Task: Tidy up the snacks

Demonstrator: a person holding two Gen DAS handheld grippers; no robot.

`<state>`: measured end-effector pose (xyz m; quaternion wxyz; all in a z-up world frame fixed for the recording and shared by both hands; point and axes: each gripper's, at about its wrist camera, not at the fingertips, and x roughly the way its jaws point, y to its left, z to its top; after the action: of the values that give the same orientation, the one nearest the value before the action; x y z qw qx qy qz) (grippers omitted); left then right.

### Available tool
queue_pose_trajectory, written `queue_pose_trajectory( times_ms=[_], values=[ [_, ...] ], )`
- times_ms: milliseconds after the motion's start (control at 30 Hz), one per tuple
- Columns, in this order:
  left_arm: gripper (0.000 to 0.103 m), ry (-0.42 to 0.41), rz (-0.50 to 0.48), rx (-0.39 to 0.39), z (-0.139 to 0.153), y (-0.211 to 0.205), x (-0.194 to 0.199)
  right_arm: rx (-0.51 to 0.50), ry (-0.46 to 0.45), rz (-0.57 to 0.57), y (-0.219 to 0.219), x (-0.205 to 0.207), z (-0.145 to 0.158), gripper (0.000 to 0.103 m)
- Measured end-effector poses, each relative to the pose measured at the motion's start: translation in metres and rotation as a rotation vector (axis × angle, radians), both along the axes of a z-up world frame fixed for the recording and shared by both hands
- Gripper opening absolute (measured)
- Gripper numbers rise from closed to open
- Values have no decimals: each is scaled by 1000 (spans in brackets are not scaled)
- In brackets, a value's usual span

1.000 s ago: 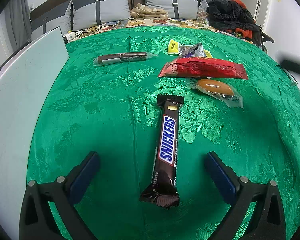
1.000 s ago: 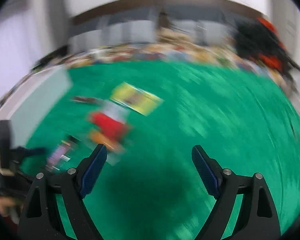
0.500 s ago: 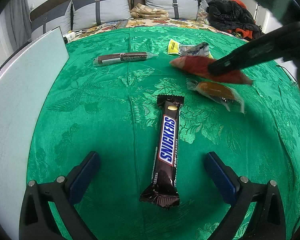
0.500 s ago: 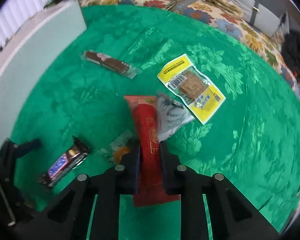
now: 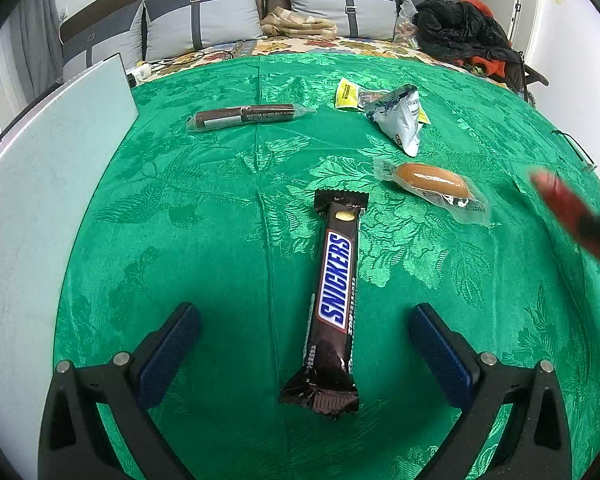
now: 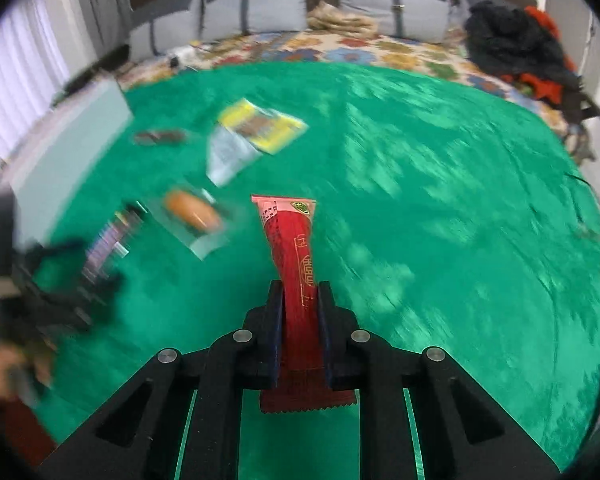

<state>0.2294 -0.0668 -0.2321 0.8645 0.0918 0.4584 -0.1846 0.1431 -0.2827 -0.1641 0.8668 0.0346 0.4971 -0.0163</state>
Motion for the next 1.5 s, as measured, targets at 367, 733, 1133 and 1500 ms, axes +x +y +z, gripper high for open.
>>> queue_pose_trajectory(
  times_ms=[367, 733, 1133, 1500],
  values=[
    [103, 0, 0, 0, 0, 0, 0, -92, -55, -50, 4, -5, -40, 84],
    [103, 0, 0, 0, 0, 0, 1, -55, -52, -78, -4, -8, -44, 92],
    [103, 0, 0, 0, 0, 0, 1, -55, -52, -78, -4, -8, -44, 92],
    [103, 0, 1, -1, 0, 0, 1, -55, -52, -78, -4, -7, -44, 92]
  ],
)
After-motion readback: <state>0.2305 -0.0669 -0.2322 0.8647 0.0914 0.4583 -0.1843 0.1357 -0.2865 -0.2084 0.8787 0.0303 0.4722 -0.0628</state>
